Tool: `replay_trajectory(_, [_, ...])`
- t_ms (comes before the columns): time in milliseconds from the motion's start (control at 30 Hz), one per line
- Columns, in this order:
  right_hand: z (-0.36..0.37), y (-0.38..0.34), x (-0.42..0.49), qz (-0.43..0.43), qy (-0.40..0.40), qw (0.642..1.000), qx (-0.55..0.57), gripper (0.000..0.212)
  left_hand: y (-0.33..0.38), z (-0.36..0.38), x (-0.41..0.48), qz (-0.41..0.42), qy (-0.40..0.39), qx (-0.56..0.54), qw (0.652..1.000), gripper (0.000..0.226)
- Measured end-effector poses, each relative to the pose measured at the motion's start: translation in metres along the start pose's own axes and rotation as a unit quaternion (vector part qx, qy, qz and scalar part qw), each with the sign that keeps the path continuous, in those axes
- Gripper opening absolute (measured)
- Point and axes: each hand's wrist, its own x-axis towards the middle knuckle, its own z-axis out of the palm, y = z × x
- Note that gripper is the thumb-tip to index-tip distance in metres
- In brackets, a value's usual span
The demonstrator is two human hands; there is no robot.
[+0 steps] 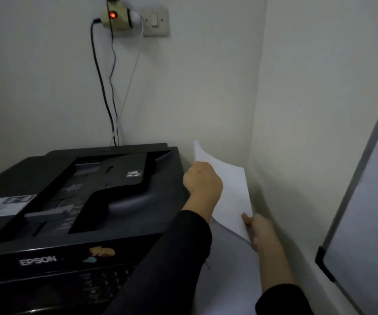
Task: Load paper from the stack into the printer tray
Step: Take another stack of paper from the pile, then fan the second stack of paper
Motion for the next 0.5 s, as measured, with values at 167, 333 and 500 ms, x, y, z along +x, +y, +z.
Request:
replay_trajectory(167, [0.048, -0.073, -0.039, -0.134, -0.002, 0.986, -0.096, 0.038, -0.055, -0.063, 0.015, -0.03, 0.035, 0.008, 0.999, 0.028])
replay_trajectory(333, [0.136, -0.102, -0.081, -0.212, 0.056, 0.963, -0.16, 0.033, -0.14, -0.1, 0.024, -0.068, 0.032, 0.025, 0.997, 0.015])
replay_trajectory(500, [0.228, -0.093, -0.12, -0.23, 0.032, 0.944, -0.236, 0.029, -0.237, -0.119, 0.039, -0.105, 0.03, 0.021, 0.994, 0.032])
